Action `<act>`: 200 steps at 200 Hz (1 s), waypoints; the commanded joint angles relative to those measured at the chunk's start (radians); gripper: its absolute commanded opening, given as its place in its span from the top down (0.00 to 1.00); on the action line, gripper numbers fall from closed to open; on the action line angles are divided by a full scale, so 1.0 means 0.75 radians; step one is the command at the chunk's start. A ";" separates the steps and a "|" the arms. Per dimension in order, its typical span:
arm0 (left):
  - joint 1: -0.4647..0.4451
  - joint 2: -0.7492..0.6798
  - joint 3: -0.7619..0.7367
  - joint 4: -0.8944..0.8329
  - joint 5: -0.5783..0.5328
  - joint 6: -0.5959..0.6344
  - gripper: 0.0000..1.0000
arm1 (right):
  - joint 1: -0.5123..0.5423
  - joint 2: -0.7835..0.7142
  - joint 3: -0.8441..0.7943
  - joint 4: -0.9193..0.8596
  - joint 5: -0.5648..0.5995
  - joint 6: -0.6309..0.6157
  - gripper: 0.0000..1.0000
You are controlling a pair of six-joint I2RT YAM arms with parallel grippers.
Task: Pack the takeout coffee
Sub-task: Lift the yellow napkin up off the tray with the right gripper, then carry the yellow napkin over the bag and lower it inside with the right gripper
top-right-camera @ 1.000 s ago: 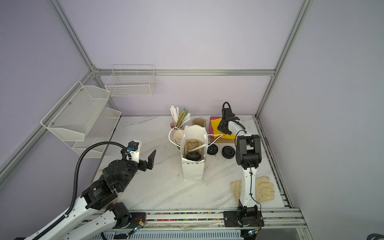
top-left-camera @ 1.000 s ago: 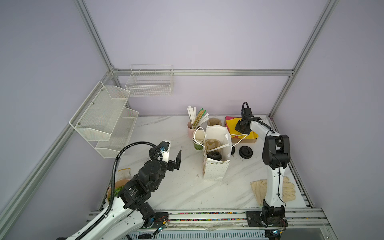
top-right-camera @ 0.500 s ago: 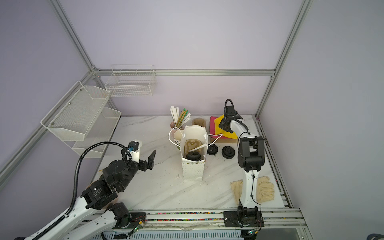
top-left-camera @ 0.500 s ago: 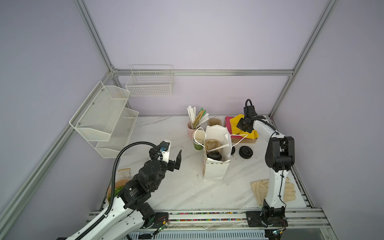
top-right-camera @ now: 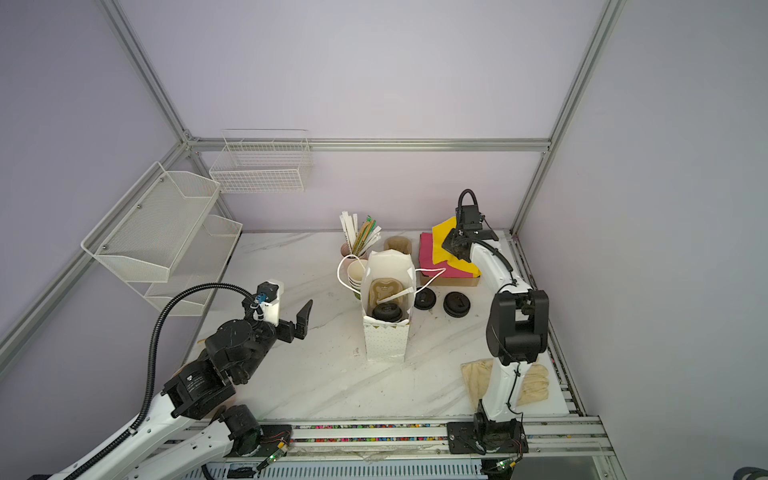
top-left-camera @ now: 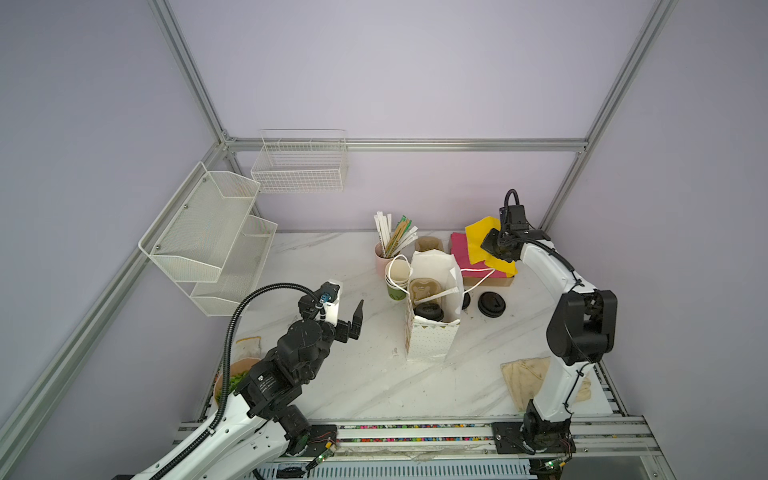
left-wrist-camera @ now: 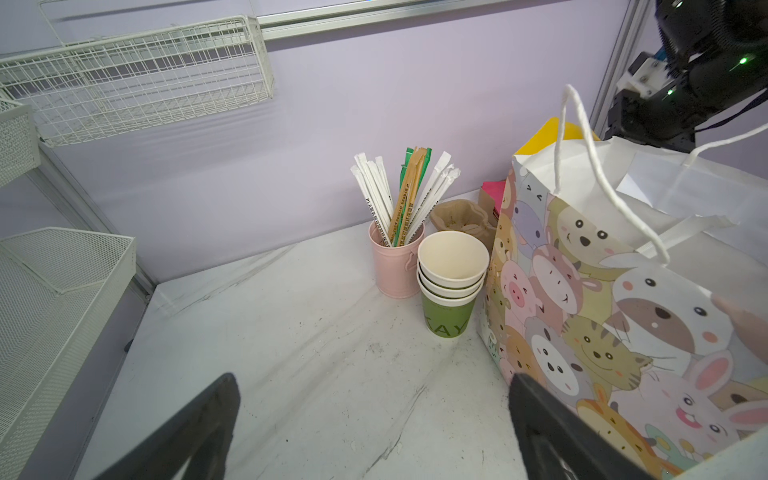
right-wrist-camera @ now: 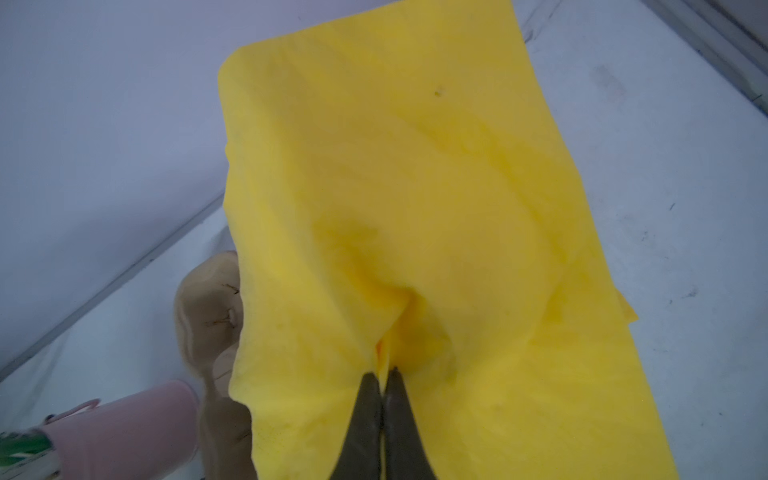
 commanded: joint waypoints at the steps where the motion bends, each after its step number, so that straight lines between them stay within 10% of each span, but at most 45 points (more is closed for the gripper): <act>1: 0.008 -0.013 -0.062 0.064 0.019 0.012 0.00 | -0.007 -0.224 -0.003 0.034 -0.030 0.015 1.00; 91: 0.006 -0.005 -0.053 0.054 0.016 0.008 0.00 | 0.124 -0.800 -0.092 0.092 -0.388 -0.030 1.00; 200: 0.006 -0.005 -0.055 0.048 0.008 0.009 0.00 | 0.886 -0.814 -0.222 0.022 0.154 0.039 1.00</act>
